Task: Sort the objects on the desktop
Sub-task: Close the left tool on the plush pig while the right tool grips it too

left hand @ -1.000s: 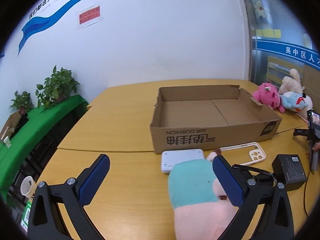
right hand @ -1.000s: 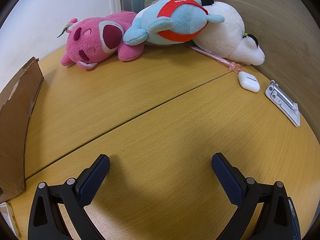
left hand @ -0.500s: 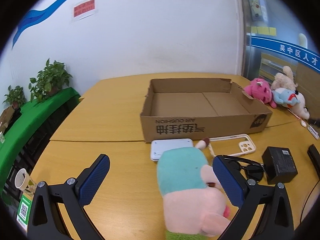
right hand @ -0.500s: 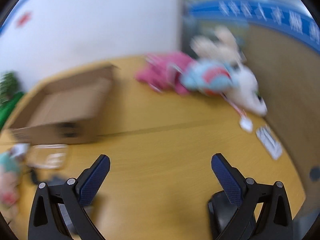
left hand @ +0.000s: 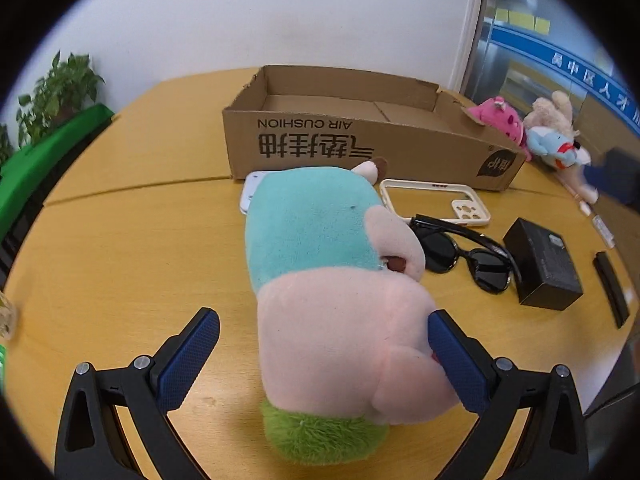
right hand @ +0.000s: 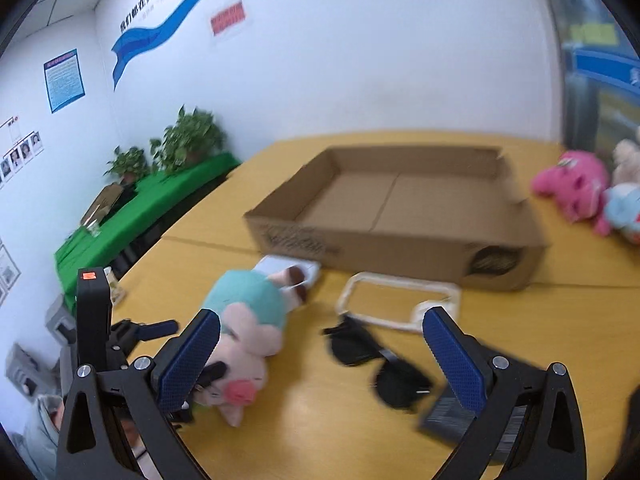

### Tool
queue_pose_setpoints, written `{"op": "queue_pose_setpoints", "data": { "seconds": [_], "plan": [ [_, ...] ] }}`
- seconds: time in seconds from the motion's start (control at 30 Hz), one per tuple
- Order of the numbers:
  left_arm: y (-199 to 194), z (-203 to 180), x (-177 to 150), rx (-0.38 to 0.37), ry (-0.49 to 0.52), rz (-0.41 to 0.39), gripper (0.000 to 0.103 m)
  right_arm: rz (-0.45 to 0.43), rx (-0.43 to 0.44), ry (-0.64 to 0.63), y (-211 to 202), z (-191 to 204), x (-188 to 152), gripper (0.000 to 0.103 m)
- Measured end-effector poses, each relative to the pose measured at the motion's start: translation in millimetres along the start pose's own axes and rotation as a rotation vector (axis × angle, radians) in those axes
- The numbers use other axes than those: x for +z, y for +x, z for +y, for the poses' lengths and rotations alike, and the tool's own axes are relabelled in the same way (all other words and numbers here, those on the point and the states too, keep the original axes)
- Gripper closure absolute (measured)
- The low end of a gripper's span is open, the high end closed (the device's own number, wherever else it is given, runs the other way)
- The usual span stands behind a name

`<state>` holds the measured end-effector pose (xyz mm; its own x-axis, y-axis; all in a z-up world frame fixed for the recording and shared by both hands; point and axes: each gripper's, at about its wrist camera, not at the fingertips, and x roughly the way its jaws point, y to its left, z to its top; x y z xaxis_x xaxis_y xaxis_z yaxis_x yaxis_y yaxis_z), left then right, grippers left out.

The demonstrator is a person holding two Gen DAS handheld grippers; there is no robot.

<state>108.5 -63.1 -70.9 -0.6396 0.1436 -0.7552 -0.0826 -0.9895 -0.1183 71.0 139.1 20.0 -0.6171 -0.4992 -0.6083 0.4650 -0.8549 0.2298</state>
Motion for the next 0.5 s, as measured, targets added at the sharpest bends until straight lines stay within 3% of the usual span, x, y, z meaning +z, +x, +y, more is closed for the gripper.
{"op": "queue_pose_setpoints", "data": {
  "seconds": [0.17,0.3,0.37,0.5],
  "plan": [
    [4.0,-5.4,2.0,-0.012,0.023,0.007,0.0,0.159,0.053,-0.043,76.9,42.1,-0.7,0.0],
    [12.0,2.4,0.0,-0.084,-0.031,0.042,0.002,0.254,0.049,0.007,120.2,41.6,-2.6,0.005],
    [17.5,7.3,-1.9,-0.144,-0.068,0.067,0.01,0.306,0.087,0.033,138.9,38.3,-6.5,0.009],
    [19.6,9.8,-2.5,-0.161,-0.079,0.077,0.013,0.339,0.161,0.055,155.3,38.0,-10.5,0.013]
  ]
}}
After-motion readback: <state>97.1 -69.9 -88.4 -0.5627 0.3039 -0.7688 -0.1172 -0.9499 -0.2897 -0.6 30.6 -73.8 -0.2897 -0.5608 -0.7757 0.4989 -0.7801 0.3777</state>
